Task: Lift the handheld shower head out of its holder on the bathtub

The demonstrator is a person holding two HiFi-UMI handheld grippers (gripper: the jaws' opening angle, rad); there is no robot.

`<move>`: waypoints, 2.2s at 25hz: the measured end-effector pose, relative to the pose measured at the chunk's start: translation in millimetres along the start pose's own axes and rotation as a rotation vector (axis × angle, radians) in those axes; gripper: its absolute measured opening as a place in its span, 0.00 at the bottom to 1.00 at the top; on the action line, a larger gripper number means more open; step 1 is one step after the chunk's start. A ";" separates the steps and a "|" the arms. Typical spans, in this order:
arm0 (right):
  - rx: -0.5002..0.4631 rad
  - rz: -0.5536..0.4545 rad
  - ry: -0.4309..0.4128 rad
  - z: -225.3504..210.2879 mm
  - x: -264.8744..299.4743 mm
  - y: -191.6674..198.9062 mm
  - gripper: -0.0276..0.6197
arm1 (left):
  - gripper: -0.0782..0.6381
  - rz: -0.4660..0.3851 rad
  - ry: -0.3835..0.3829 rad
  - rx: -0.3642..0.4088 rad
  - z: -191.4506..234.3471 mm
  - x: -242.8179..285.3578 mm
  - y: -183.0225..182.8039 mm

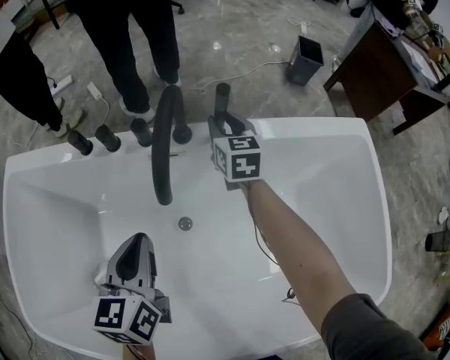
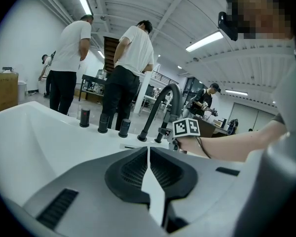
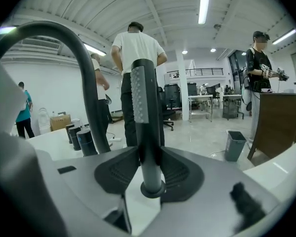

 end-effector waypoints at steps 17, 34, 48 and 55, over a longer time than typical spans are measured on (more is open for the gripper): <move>0.052 -0.091 -0.019 3.5 -82.4 -43.1 0.25 | 0.15 -0.006 -0.030 0.016 -18.9 -58.0 -18.5; 0.015 -0.209 -0.035 50.9 -260.6 -114.7 0.25 | 0.15 -0.073 -0.095 -0.012 -52.3 -186.8 -54.9; -0.023 -0.302 -0.062 54.1 -423.9 -140.9 0.25 | 0.15 -0.135 -0.036 -0.016 -96.4 -226.4 -79.5; -0.067 -0.329 -0.058 90.1 -493.8 -130.5 0.25 | 0.15 -0.146 0.035 -0.011 -110.0 -262.5 -57.3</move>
Point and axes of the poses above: the fingertips, and each gripper's own axes: x forward along the fingers, z to its left, y out of its underside, the point moved 5 cm from there along -x, backward along the fingers, and after that the axes turned 2 degrees about -z, right-handed, at the moved point
